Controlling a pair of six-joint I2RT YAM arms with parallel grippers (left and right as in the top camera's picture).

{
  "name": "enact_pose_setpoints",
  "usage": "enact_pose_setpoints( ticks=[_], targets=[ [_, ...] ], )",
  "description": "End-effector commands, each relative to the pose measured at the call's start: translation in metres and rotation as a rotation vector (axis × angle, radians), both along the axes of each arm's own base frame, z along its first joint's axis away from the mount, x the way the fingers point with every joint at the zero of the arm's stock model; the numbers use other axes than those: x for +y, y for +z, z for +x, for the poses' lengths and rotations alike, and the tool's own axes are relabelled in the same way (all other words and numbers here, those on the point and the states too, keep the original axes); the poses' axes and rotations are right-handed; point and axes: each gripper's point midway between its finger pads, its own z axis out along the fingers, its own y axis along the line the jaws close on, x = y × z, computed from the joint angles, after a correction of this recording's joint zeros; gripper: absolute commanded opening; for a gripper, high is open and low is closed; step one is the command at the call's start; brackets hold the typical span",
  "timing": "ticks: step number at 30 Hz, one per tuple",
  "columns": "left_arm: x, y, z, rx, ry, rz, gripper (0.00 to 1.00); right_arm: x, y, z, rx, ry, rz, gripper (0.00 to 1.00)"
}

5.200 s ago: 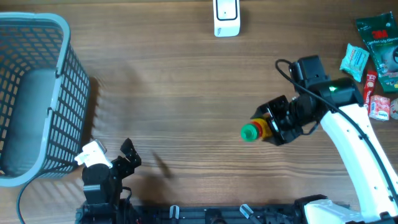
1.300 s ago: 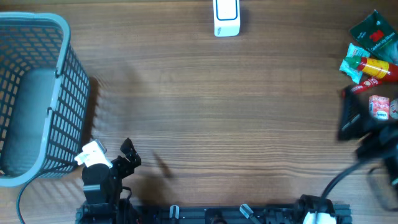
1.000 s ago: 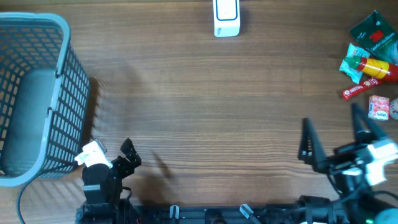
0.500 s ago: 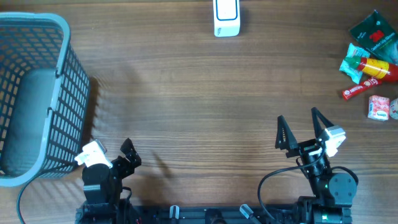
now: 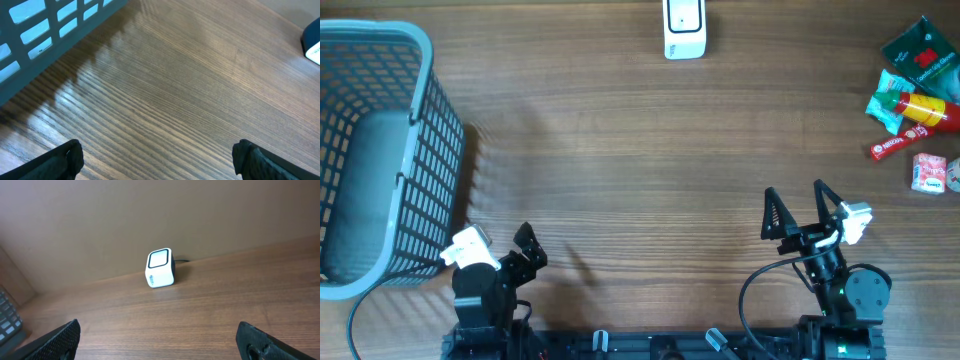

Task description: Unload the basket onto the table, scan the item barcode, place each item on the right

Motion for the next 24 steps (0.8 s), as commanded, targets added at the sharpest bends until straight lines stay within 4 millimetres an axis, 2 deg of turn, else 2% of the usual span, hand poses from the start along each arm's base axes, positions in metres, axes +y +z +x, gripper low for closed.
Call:
enact_pose_setpoints(
  ticks=[1,19,20,23,24],
  targets=[
    [0.002,0.000,0.000,-0.003,0.008,0.007,1.00,-0.002,0.002,0.000,-0.008,-0.013,0.010,1.00],
    [0.000,0.002,0.001,-0.014,0.003,-0.006,1.00,-0.002,0.002,0.000,-0.008,-0.013,0.010,1.00],
    [-0.003,0.016,0.010,-0.084,-0.008,-0.016,1.00,-0.002,0.002,0.000,-0.008,-0.013,0.009,1.00],
    [-0.010,0.077,0.036,-0.361,-0.055,-0.013,1.00,-0.002,0.002,0.000,-0.008,-0.013,0.010,1.00],
    [-0.010,0.089,0.041,-0.423,-0.059,-0.008,1.00,-0.002,0.002,0.000,-0.007,-0.013,0.010,1.00]
  ],
)
